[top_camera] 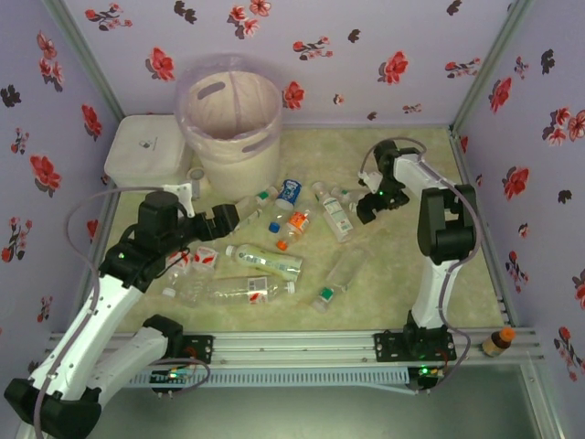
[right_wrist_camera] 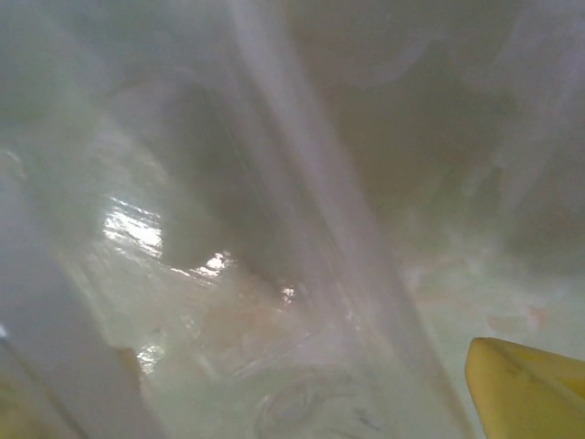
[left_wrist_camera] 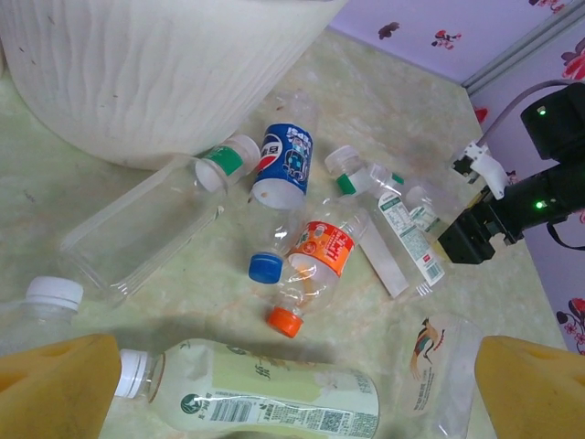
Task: Put the plastic bottles in the bin
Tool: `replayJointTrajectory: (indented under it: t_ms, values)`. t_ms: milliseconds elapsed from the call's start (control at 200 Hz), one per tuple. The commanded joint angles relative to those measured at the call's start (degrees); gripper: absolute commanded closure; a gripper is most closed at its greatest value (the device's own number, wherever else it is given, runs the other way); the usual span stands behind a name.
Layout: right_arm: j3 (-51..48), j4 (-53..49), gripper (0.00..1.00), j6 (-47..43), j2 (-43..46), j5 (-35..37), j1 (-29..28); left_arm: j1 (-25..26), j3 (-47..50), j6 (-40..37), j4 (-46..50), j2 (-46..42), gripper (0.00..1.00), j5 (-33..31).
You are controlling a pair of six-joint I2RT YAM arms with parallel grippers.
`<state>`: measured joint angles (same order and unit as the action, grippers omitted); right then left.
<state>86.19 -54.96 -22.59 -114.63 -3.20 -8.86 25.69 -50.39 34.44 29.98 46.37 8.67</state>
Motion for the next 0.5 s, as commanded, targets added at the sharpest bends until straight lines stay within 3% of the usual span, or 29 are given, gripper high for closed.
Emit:
replayJointTrajectory:
  t_ms: [0,110,495]
  values:
    - [1.12,-0.15,0.07,-1.76,1.74,-1.66,0.16,0.54,0.94,1.32,-2.64,0.56,0.0,0.74]
    - [3.02,-0.89,0.01,-2.59,0.62,-1.69,0.25,0.59,0.92,1.33,-2.64,0.91,0.0,0.74]
    - [5.66,-5.23,0.05,-2.6,-2.57,-6.94,0.41,0.6,-0.06,0.75,-2.2,2.06,0.0,0.14]
